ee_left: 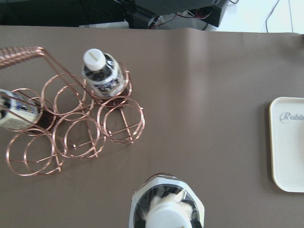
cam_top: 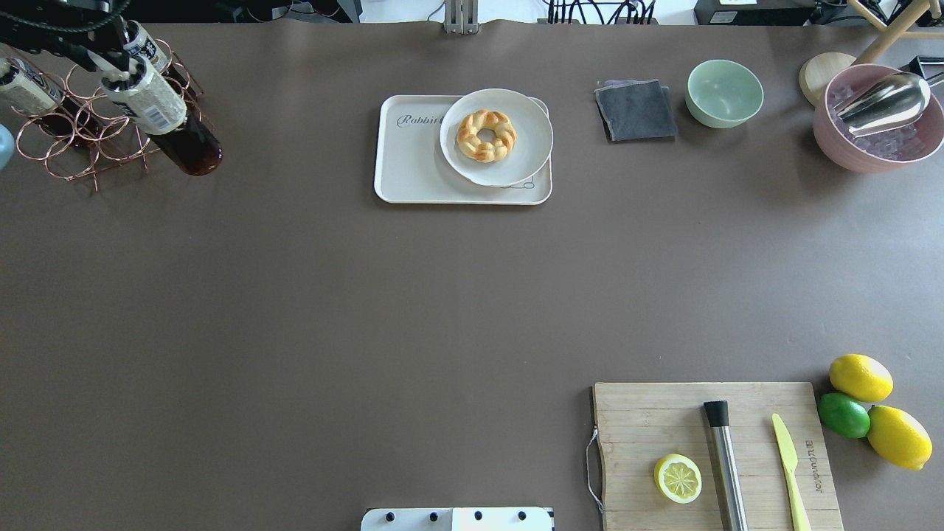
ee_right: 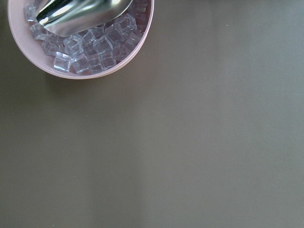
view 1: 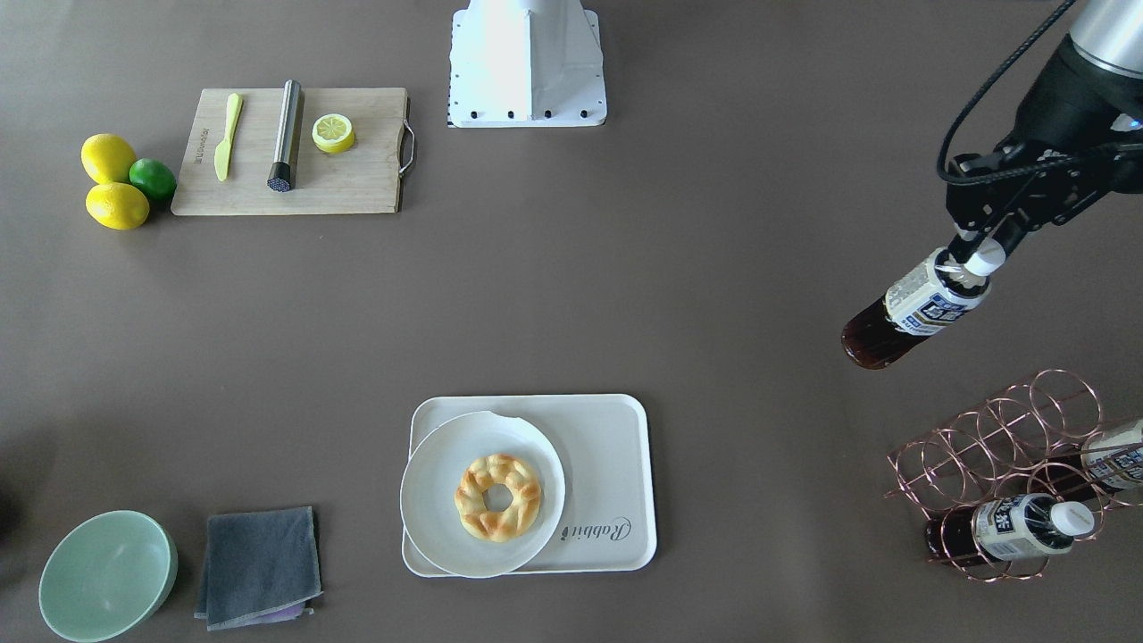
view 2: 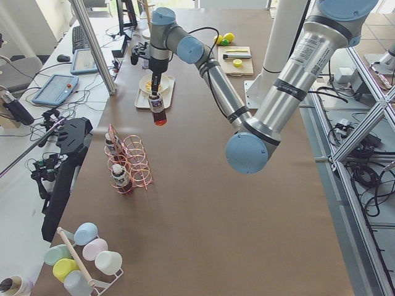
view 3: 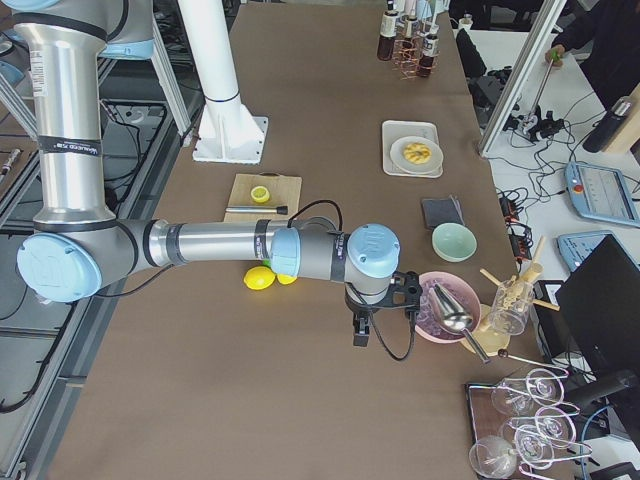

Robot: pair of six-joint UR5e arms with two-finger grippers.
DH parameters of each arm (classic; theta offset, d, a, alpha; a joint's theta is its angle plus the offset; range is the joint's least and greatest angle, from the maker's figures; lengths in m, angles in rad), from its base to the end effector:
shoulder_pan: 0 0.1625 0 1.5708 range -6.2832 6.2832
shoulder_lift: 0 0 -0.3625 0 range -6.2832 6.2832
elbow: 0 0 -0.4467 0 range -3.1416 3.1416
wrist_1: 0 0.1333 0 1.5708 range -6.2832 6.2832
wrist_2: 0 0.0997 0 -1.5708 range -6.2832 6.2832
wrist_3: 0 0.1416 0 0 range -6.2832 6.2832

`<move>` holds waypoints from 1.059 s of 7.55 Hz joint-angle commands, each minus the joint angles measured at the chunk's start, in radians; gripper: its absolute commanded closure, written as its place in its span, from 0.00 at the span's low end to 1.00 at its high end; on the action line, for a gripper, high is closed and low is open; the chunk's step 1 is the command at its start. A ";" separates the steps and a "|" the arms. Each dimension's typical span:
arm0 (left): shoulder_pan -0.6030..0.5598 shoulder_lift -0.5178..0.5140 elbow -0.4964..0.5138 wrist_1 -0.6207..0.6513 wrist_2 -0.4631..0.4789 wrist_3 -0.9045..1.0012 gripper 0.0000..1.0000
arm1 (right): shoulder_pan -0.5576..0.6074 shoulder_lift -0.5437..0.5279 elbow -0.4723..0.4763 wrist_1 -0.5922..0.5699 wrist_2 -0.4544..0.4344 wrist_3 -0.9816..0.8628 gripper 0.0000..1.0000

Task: Place tea on tray
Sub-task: 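Carry the bottle with the left gripper and set it down near the tray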

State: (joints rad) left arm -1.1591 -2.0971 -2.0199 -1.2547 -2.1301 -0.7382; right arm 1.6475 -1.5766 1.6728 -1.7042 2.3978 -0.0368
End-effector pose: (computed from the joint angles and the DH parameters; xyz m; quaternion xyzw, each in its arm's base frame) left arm 0.1808 -0.5593 0.1399 0.1191 0.3884 -0.0596 0.9118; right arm 0.0703 -0.5348 0.5816 0.0058 -0.4021 0.0257 0.9152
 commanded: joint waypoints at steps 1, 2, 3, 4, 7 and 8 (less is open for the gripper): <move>0.177 -0.131 0.015 0.001 0.083 -0.126 1.00 | 0.000 0.000 -0.008 0.000 0.001 0.000 0.00; 0.264 -0.212 0.050 0.009 0.158 -0.209 1.00 | 0.000 -0.005 -0.005 0.000 0.003 0.000 0.00; 0.344 -0.290 0.078 0.046 0.209 -0.274 1.00 | 0.002 -0.011 -0.002 0.000 0.003 0.000 0.00; 0.413 -0.357 0.104 0.061 0.261 -0.359 1.00 | 0.002 -0.016 -0.001 0.000 0.003 0.000 0.00; 0.579 -0.503 0.219 0.067 0.361 -0.506 1.00 | 0.002 -0.013 -0.005 0.000 0.015 0.003 0.00; 0.626 -0.501 0.219 0.067 0.410 -0.509 1.00 | 0.000 -0.014 -0.002 0.000 0.017 0.003 0.00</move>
State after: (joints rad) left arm -0.6124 -2.5717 -1.8202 -1.1885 -1.7822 -1.2136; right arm 1.6490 -1.5897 1.6684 -1.7043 2.4087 -0.0341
